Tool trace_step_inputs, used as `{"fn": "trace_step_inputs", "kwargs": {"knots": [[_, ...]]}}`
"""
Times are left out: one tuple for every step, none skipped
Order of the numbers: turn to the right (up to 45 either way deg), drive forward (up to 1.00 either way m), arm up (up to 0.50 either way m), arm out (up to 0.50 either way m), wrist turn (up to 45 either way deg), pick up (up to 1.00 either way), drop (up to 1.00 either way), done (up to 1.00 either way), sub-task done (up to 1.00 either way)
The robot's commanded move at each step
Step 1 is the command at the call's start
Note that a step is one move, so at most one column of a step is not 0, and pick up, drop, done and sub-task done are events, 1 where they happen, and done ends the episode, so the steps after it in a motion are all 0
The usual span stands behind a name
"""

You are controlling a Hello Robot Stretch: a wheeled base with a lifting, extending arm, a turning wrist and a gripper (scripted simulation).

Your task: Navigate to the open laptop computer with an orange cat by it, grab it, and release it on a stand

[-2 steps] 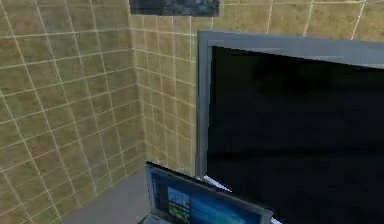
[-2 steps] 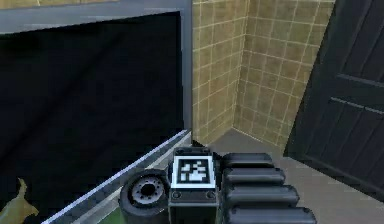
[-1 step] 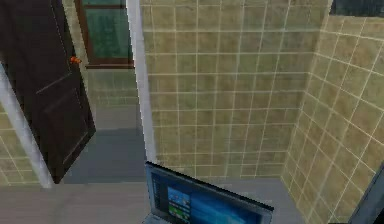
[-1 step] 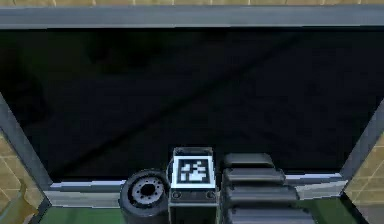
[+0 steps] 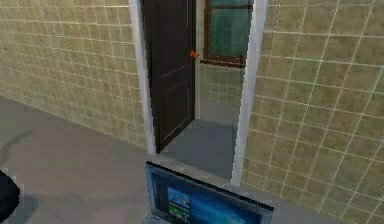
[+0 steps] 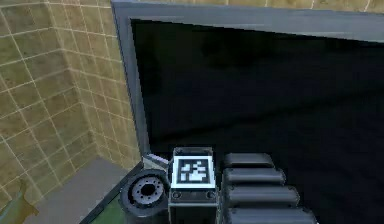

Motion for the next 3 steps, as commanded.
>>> {"fn": "trace_step_inputs", "kwargs": {"knots": [[45.0,0.0,0.0,0.0,0.0,0.0,0.0,0.0,0.0],[6.0,0.0,0.0,0.0,0.0,0.0,0.0,0.0,0.0],[0.0,0.0,0.0,0.16,0.0,0.0,0.0,0.0,0.0]]}}
